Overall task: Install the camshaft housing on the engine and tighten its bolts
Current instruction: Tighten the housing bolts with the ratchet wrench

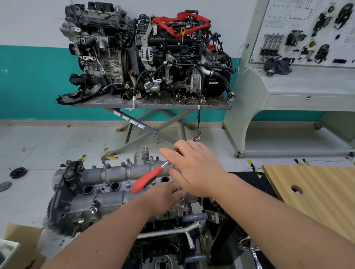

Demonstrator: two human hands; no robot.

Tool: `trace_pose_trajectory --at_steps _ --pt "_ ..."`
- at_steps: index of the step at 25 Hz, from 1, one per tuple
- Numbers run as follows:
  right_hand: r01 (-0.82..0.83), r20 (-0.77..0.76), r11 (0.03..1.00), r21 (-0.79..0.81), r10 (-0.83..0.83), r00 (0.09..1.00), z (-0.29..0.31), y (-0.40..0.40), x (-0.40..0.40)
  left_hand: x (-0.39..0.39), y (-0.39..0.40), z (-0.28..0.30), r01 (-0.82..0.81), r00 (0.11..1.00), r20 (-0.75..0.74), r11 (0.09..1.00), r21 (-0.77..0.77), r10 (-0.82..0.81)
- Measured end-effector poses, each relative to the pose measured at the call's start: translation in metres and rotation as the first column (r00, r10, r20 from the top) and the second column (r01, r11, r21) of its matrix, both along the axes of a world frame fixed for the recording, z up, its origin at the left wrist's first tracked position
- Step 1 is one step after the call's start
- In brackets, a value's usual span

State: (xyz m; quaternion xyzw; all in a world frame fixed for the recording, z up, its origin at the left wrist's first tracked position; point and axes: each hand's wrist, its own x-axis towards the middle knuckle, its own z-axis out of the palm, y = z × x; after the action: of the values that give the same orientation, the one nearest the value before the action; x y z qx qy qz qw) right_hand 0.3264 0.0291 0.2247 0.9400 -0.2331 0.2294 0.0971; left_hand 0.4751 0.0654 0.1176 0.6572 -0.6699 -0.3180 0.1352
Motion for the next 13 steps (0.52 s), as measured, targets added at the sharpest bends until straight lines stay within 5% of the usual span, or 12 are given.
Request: trace_pose_trajectory --at_steps 4,9,11,13 --pt "0.023 -0.164 0.997 0.08 -0.01 0.986 0.016 -0.006 0.002 0.001 -0.002 0.0 0.013 1.0 0.005 1.0 0.022 -0.013" --pt "0.189 -0.054 0.895 0.405 -0.184 0.982 0.021 -0.006 0.021 0.002 -0.002 -0.004 -0.002 0.998 -0.066 1.0 0.029 0.004" --pt "0.244 0.017 0.764 0.597 -0.317 0.948 0.023 -0.007 0.026 0.003 -0.004 -0.006 -0.013 0.994 -0.106 0.999 0.043 0.017" --pt "0.121 0.121 0.457 0.881 -0.466 0.876 0.025 -0.007 0.029 0.003 -0.004 -0.007 -0.012 0.993 -0.119 0.999 0.039 0.017"
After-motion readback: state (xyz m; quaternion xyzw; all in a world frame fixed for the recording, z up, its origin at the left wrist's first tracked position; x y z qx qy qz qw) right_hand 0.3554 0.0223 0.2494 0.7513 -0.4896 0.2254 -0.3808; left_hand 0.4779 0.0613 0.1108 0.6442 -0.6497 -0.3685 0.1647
